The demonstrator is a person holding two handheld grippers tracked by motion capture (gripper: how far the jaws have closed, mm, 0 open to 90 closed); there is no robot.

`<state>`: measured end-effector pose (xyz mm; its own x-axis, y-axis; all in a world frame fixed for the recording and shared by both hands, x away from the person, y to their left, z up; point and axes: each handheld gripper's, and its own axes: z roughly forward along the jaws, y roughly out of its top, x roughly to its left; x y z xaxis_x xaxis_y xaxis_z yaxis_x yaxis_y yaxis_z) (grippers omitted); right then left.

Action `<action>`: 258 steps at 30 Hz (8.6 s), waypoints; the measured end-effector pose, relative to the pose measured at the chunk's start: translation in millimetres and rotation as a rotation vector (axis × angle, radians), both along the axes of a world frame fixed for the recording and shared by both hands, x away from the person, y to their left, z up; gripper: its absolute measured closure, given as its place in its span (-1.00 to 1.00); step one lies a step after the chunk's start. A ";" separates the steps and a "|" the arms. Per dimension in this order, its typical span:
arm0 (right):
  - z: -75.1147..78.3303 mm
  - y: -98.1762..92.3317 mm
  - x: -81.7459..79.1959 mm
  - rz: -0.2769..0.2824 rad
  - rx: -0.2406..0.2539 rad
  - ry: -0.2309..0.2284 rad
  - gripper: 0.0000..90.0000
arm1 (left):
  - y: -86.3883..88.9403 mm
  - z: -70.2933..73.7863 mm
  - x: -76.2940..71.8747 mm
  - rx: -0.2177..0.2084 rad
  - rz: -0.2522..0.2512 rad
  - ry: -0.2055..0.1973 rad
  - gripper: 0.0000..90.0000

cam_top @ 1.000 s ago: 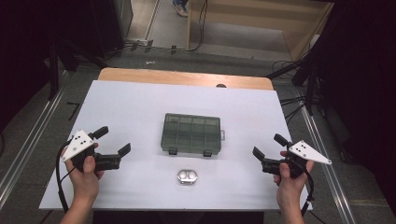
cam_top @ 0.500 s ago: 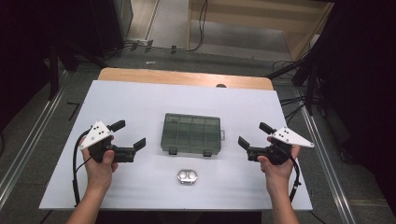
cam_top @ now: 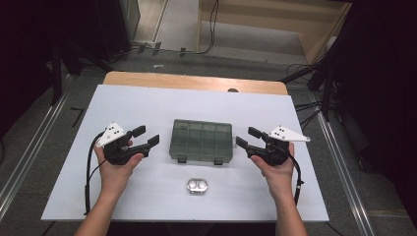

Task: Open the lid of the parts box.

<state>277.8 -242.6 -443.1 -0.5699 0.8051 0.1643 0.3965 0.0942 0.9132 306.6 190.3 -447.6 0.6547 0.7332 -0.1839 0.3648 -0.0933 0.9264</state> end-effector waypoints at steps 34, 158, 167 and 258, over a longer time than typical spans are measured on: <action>-60.4 10.7 -6.5 0.057 -0.256 0.258 0.96 | -29.8 -53.4 17.4 0.141 -0.085 0.246 0.97; -47.5 12.1 0.7 0.076 -0.021 0.036 0.93 | -32.3 -27.1 8.3 0.027 -0.195 0.098 0.98; -34.7 18.2 15.8 0.069 -0.007 0.006 0.96 | -41.6 -12.6 23.1 0.015 -0.192 0.083 0.98; -30.7 27.7 125.1 -0.268 0.055 0.099 0.87 | -57.5 -20.4 120.0 -0.071 0.050 0.145 0.40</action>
